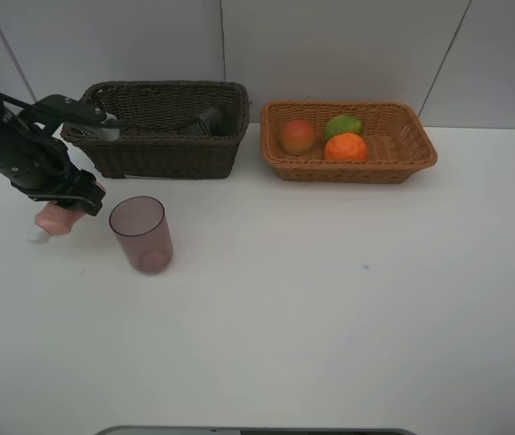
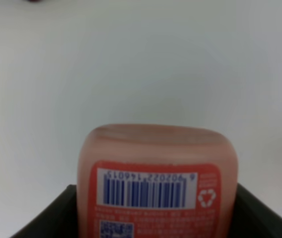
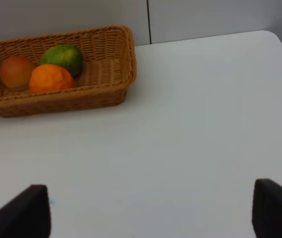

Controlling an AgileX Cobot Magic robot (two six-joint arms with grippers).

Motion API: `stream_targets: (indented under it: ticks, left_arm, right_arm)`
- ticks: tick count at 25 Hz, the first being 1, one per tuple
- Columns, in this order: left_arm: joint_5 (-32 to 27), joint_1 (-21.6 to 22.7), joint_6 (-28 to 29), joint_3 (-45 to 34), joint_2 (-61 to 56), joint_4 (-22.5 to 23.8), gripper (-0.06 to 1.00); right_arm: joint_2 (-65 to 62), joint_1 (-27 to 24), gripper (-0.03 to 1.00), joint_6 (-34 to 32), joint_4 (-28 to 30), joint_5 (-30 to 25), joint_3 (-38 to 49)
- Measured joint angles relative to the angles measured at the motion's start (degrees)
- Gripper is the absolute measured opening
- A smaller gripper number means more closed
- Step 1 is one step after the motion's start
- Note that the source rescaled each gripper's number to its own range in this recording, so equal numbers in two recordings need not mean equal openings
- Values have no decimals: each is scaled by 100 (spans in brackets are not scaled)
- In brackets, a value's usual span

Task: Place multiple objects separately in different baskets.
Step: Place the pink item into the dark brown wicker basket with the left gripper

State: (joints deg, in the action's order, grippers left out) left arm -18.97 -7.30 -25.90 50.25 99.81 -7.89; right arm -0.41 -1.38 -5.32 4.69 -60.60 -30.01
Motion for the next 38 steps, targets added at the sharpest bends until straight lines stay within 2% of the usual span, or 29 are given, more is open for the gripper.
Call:
stream_targets:
  ticks: [7, 12, 19, 24, 26, 31, 34, 38]
  left_arm:
    - [51, 0, 326, 491, -781, -202, 70]
    - [678, 0, 619, 699, -994, -209, 70]
    - [2238, 0, 991, 705, -1020, -209, 70]
    - [3754, 0, 1275, 705, -878, -209, 70]
    - [4282, 0, 1405, 705, -647, -209, 70]
    - [5159, -124, 1936, 705, 239, -47, 70]
    - [5732, -268, 2007, 705, 758, 170, 70]
    - [6428, -391, 2013, 717, 1423, 227, 70]
  right_arm:
    - [0, 0, 83, 0, 0, 0, 0]
    - [0, 0, 83, 0, 0, 0, 0]
    - [0, 0, 83, 0, 0, 0, 0]
    - [0, 0, 83, 0, 0, 0, 0]
    - [0, 0, 83, 0, 0, 0, 0]
    - [0, 0, 83, 0, 0, 0, 0]
    - [0, 0, 83, 0, 0, 0, 0]
    - [0, 0, 83, 0, 0, 0, 0]
